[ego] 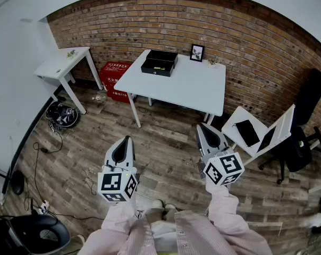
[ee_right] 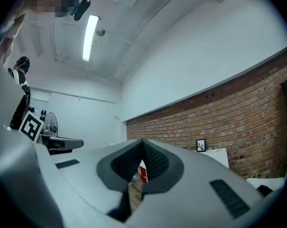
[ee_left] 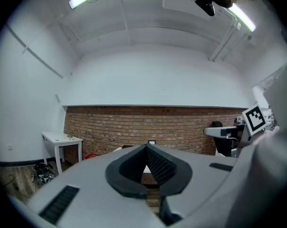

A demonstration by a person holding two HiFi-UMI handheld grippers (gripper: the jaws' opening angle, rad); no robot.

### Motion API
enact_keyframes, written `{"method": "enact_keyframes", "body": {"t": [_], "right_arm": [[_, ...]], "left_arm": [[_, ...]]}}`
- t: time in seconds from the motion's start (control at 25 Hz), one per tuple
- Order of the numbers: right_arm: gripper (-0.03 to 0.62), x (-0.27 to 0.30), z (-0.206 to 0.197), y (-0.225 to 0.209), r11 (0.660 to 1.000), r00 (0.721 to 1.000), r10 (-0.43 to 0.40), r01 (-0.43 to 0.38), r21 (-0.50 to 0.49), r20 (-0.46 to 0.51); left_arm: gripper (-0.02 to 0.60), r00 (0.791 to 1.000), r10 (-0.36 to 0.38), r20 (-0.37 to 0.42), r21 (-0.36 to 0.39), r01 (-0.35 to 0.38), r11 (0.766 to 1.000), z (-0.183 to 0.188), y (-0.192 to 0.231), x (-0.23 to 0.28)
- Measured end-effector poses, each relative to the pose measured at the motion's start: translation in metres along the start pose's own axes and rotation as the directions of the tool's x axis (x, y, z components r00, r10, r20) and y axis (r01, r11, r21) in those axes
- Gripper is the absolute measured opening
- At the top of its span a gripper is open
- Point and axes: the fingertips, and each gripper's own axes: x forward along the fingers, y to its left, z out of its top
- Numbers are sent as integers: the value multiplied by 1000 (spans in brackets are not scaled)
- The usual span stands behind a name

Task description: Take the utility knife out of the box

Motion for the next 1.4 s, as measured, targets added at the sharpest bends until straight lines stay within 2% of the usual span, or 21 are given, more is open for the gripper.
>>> {"method": "enact_keyframes", "body": {"t": [0.32,0.68,0.84,0.96,1.04,1.4], "right_arm": [[3,0,2,2,994,994,100,-101,38,48],[8,15,-25,-24,997,998,55,-54,59,-5],[72,26,-32,-30,996,999,49,-47,73,-23],[88,34,-34,-36,997,999,32,-30,68,-28],[120,42,-38,-40,997,999,26,-23,70,-38],[175,89,-64,-60,998,996,5,1,62,-85]], "left_arm": [[-8,1000,17,-21,-11,-18,1000,-9,-10,6],[-8,998,48,-34,-31,-49,998,-21,-8,12],[-8,997,66,-42,-44,-67,997,-25,-1,18],[-8,997,65,-50,-51,-68,996,-29,2,25],[-8,997,59,-56,-56,-62,996,-32,5,32],[-8,995,51,-90,-86,-59,995,-51,30,82]]}}
